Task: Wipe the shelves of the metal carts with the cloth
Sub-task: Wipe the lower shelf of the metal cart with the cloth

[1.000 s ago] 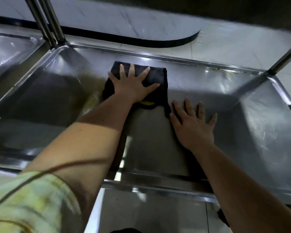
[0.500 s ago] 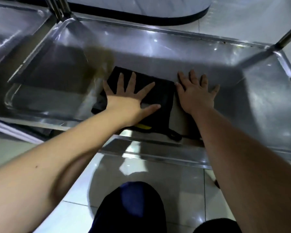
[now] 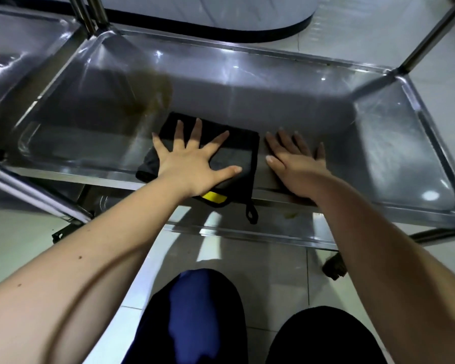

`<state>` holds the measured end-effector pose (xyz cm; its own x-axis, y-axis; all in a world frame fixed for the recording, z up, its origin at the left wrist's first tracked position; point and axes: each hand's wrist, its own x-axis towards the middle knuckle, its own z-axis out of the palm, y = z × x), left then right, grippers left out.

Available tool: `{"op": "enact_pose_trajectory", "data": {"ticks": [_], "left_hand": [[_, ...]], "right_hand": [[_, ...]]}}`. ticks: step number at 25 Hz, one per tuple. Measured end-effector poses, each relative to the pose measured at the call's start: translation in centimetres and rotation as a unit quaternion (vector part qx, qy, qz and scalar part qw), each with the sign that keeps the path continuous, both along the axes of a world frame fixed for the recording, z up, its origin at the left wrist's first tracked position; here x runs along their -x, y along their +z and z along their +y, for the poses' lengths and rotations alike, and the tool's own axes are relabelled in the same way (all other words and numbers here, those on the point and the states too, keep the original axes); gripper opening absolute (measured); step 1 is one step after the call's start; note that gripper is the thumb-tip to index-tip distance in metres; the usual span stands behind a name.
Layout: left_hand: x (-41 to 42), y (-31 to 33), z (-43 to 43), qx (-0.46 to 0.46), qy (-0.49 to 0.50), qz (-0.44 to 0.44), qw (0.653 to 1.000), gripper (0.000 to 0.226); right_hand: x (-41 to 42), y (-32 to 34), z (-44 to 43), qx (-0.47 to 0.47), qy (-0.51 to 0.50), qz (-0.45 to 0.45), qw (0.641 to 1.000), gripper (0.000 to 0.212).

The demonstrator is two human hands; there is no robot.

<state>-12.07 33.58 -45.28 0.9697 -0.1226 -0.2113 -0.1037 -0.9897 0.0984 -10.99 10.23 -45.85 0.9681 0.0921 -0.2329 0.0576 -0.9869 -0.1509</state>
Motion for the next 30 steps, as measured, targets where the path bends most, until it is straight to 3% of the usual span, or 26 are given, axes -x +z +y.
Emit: {"op": "enact_pose_trajectory", "data": {"ticks": [4, 14, 19, 27, 30], "left_hand": [[0.1, 0.3, -0.3, -0.008, 0.003, 0.005, 1.000, 0.084], [-0.6, 2.1, -2.0, -0.018, 0.021, 0.074, 0.997, 0.075], [-0.1, 1.4, -2.5, 0.000, 0.054, 0.039, 0.998, 0.093], [-1.6, 1.5, 8.8, -0.006, 0.136, 0.018, 0.990, 0.094], [-1.5, 1.6, 11.5, -0.012, 0.155, 0.019, 0.988, 0.092]], "right_hand": [[2.4, -0.4, -0.5, 0.000, -0.012, -0.048, 0.999, 0.050], [2.2, -0.2, 0.2, 0.022, -0.027, -0.044, 0.998, 0.051], [2.4, -0.4, 0.0, 0.039, -0.038, -0.033, 0.998, 0.052], [2.1, -0.3, 0.2, 0.057, -0.053, -0.019, 0.997, 0.053], [2.2, -0.1, 1.3, 0.040, -0.107, -0.028, 0.993, 0.053]]}}
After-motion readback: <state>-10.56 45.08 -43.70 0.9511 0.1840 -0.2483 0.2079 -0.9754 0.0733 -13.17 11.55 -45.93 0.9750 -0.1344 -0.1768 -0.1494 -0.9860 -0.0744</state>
